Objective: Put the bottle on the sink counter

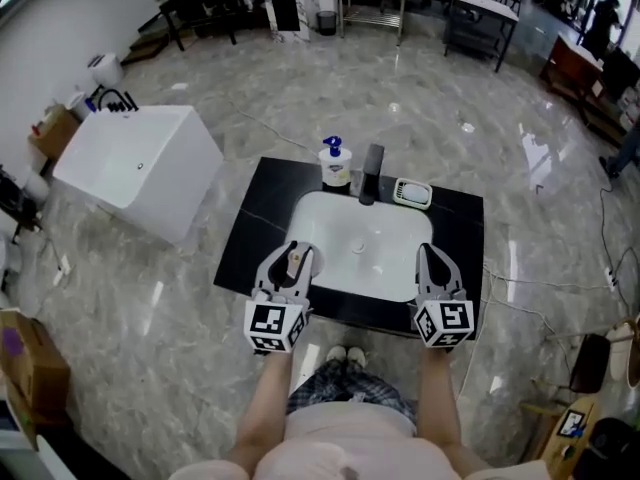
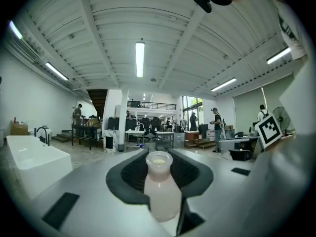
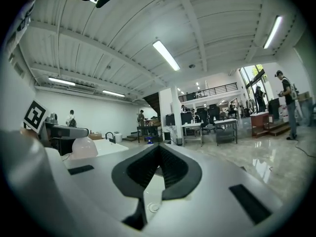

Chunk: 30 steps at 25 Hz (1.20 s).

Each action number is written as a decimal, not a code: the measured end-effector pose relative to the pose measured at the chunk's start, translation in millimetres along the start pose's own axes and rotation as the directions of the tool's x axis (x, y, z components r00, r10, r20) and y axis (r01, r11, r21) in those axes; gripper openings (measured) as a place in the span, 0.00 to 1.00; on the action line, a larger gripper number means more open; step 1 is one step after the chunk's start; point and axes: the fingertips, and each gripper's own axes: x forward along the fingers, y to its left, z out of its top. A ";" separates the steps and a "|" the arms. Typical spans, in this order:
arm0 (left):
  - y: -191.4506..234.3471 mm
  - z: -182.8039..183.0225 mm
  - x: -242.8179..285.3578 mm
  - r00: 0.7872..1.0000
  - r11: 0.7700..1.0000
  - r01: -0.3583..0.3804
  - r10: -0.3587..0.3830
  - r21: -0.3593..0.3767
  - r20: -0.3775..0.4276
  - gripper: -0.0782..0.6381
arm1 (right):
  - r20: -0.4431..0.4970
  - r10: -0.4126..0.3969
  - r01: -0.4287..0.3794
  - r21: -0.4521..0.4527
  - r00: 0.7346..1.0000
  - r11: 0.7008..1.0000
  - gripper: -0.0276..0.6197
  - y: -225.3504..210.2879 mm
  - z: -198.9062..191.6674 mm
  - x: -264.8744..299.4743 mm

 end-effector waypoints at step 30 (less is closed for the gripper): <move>-305.0 -21.2 227.0 0.799 0.799 0.600 -0.601 -0.026 -0.027 0.30 | 0.014 -0.437 0.437 0.022 0.899 0.899 0.07 -218.8 -6.5 -77.8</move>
